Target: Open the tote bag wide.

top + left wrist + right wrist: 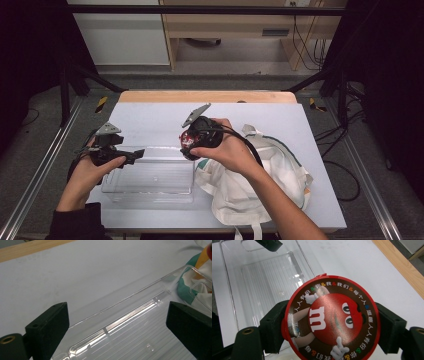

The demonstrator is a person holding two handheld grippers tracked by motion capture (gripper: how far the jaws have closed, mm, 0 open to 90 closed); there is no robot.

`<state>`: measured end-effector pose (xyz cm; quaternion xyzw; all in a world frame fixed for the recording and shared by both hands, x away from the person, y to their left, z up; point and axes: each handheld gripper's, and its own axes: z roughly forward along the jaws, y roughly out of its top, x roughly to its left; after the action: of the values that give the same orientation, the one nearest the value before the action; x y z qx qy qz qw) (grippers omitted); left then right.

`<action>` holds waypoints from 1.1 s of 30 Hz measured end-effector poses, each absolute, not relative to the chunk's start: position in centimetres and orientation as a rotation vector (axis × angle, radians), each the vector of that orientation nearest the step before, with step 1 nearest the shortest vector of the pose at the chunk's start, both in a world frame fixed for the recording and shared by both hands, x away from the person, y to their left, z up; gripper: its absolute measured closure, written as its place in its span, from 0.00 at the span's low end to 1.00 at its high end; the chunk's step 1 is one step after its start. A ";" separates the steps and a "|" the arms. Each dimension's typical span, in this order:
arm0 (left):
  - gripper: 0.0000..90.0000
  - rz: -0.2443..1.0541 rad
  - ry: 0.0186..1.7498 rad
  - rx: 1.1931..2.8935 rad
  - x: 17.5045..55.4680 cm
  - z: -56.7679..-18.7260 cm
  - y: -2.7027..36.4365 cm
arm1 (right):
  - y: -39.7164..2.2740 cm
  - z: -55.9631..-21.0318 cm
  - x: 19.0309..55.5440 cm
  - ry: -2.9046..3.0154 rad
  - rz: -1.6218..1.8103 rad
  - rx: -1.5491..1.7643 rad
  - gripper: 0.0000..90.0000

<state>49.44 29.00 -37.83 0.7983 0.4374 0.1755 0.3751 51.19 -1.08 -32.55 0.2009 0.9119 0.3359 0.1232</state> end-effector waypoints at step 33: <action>0.04 0.449 1.124 2.043 49.3 -37.8 29.4 | 1.8 -35.6 51.2 2.717 0.964 0.529 0.27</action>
<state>49.31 29.42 -37.83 0.7979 0.4388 0.1755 0.3741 51.24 1.76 -35.61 0.1794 0.9218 0.3272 0.1049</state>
